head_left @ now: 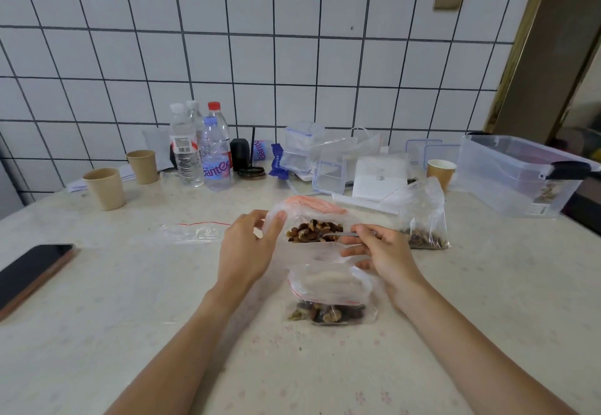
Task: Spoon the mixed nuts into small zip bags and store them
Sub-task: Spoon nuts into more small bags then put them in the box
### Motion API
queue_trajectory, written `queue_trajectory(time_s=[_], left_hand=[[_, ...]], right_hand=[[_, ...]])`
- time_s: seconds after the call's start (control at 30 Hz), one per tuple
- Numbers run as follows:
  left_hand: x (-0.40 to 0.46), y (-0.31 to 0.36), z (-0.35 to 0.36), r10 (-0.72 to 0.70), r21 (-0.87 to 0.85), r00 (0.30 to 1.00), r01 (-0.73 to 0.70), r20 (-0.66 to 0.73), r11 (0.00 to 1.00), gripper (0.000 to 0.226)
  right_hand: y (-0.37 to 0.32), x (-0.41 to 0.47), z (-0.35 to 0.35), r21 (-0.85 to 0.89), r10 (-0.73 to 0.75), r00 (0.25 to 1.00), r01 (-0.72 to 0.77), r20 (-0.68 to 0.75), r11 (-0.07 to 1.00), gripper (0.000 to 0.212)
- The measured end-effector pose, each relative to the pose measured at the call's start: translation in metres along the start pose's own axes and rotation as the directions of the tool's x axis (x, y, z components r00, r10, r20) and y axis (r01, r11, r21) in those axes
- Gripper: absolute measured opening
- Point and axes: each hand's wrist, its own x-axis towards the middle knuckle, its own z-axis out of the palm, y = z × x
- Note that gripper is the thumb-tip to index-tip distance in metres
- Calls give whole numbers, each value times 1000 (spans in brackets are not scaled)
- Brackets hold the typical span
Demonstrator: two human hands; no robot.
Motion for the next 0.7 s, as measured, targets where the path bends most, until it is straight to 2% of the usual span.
queue_trajectory(time_s=[0.23,0.37,0.5,0.7], left_hand=[[-4,10,-10,-40,10,995,41,-96,999,48],[-10,22,-18,14,-28,992,-17,-124,999,36],[-23,33,-24,81,22,996,-81,26,996,37],[-43,42,-30,-8,148,949,-40,316,988,49]], right_hand=[[-17,-15,-15,19,-28,999,29,-21,999,17],[-39,-28,-24,26,-77,997,77,-26,997,17],[-56,-46,-37,37,-132,991,131,24,991,18],[-54,-74,-59,17,-134,987,133,85,991,19]])
